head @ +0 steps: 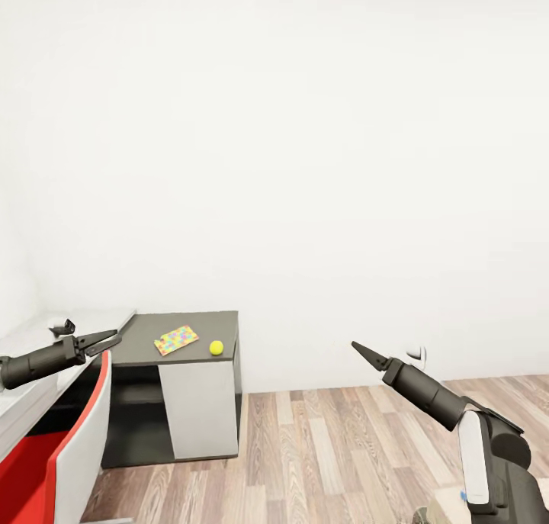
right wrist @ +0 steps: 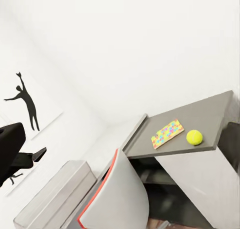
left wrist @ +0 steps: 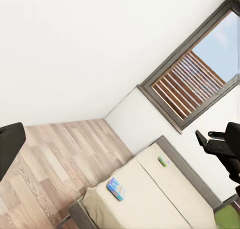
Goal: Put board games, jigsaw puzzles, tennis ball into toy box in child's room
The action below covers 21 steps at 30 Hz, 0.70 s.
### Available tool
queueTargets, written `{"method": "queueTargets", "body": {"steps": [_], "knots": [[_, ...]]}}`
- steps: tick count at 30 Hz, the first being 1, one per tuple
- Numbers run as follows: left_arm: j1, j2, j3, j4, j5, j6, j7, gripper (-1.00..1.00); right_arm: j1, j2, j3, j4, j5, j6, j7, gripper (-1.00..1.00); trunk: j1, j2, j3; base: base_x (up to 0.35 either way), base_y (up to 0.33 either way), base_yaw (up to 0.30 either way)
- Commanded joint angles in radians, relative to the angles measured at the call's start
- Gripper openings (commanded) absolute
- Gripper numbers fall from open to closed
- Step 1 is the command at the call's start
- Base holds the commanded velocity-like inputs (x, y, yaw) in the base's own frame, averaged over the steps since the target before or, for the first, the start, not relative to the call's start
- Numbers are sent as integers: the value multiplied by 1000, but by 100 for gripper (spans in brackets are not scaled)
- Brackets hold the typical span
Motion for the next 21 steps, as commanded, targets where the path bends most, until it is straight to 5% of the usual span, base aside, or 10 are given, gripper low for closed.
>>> {"method": "queueTargets", "body": {"steps": [1, 21], "knots": [[0, 0, -1, 0, 1, 11, -4, 100, -1, 1, -2, 1, -1, 5, 3, 100, 0, -1, 0, 0, 0, -258], [0, -1, -2, 0, 1, 11, -4, 100, -1, -5, -4, 42, -6, 3, 1, 100, 0, -1, 16, 5, 0, -228]]}}
